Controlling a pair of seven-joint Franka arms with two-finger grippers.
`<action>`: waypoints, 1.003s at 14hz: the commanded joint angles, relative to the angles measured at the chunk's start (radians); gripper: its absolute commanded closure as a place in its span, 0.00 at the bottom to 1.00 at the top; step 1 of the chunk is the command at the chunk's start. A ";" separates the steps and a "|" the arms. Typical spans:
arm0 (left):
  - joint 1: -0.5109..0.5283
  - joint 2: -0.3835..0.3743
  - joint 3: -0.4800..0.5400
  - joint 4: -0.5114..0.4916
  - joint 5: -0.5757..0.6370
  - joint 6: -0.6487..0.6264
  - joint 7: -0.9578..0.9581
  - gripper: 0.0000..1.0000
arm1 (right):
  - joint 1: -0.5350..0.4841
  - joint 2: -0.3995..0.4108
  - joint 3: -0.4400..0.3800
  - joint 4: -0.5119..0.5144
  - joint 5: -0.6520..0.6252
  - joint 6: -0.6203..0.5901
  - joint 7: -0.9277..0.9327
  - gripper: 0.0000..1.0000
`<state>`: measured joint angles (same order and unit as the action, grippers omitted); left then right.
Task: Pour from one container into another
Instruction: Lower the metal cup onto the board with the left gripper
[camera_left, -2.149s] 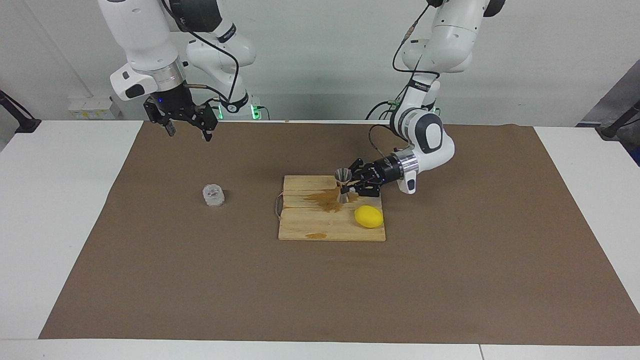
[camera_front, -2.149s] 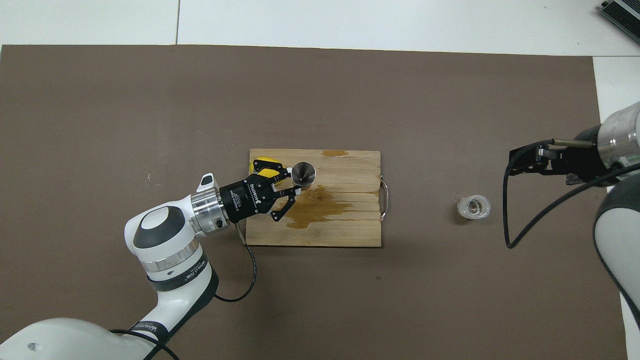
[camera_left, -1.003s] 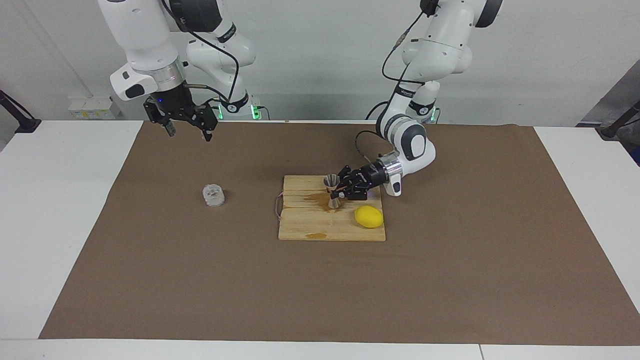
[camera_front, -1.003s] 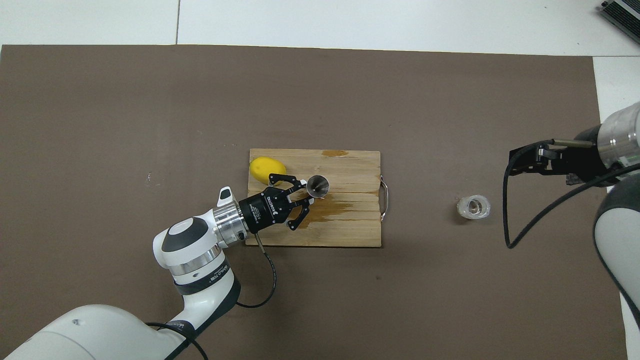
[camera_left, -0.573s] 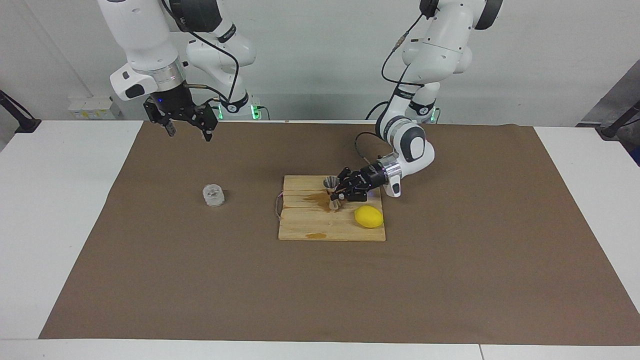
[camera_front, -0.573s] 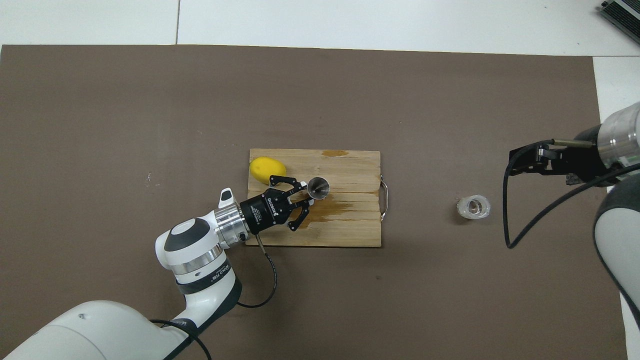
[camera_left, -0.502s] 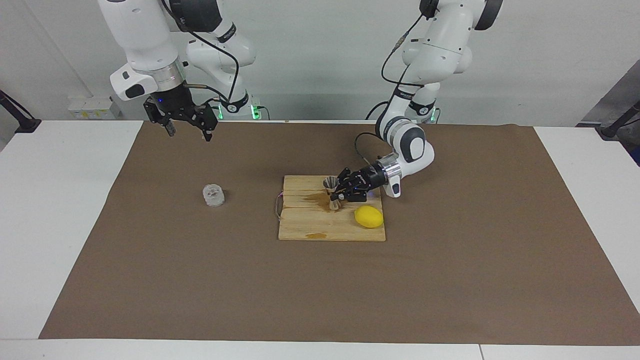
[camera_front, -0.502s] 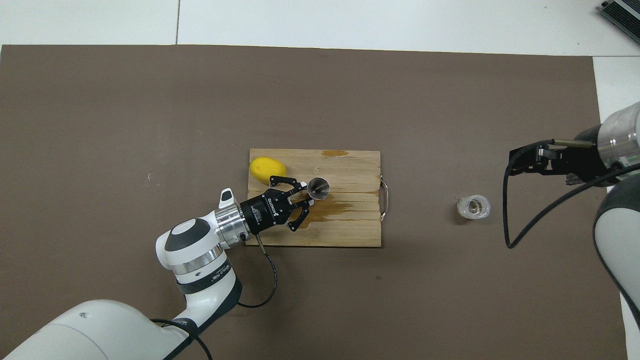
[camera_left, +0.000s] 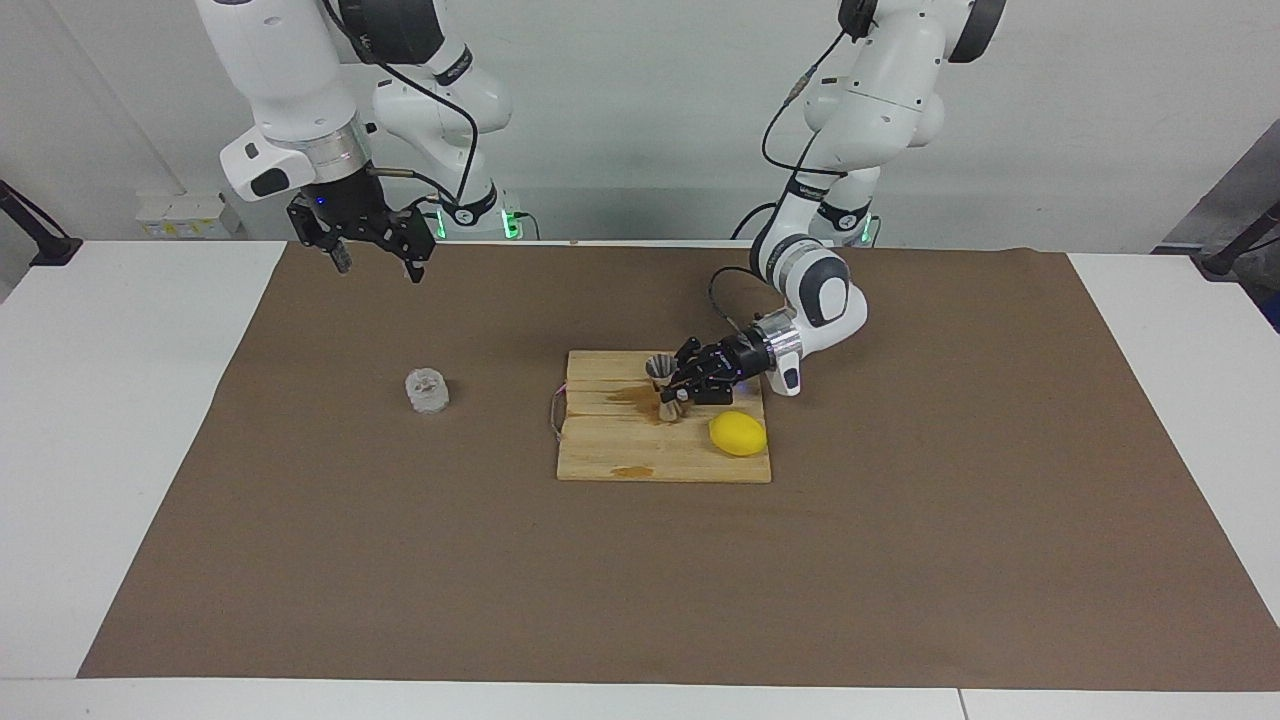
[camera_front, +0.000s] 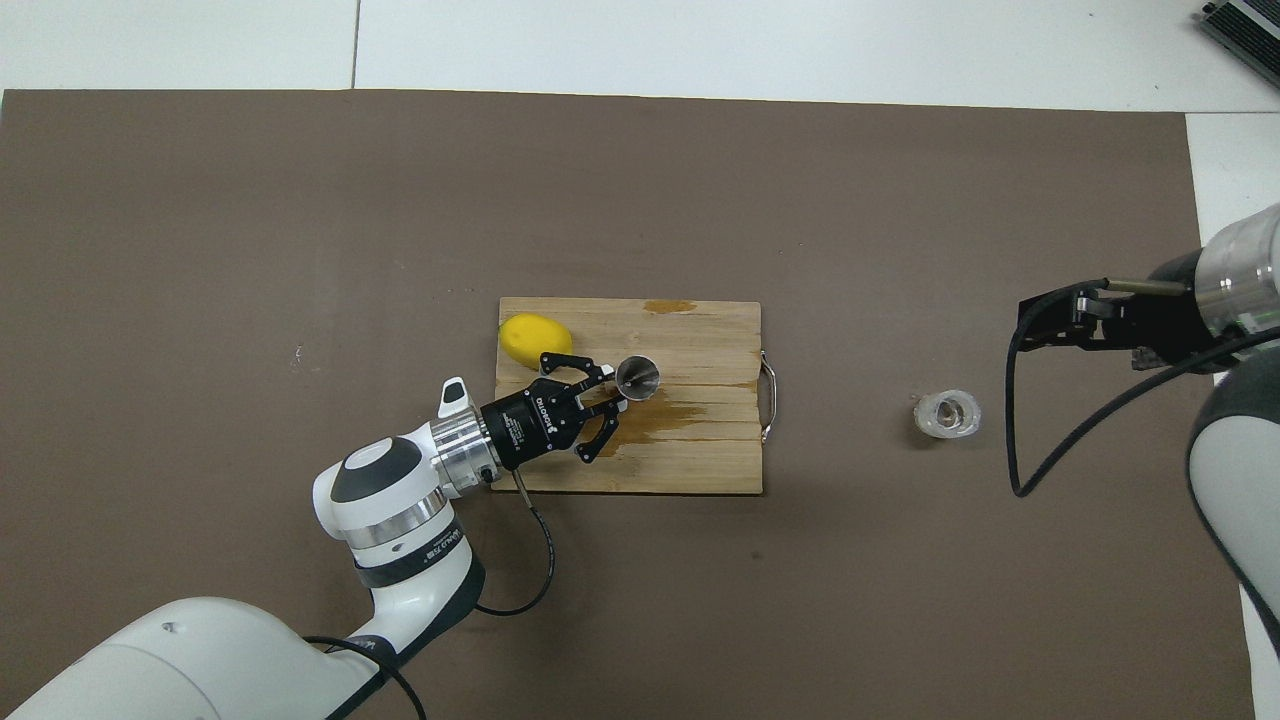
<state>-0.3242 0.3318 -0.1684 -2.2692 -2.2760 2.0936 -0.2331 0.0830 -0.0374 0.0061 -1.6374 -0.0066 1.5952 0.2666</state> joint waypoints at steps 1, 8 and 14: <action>-0.016 0.003 0.012 -0.006 -0.027 -0.014 0.020 0.81 | -0.019 0.005 0.006 0.011 0.020 -0.015 -0.024 0.00; -0.016 0.018 0.013 -0.006 -0.027 -0.015 0.035 0.78 | -0.019 0.005 0.006 0.011 0.020 -0.015 -0.024 0.00; -0.015 0.021 0.013 -0.006 -0.027 -0.021 0.038 0.69 | -0.019 0.005 0.006 0.011 0.020 -0.015 -0.024 0.00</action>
<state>-0.3242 0.3521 -0.1680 -2.2691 -2.2771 2.0900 -0.2138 0.0830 -0.0374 0.0061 -1.6374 -0.0066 1.5952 0.2666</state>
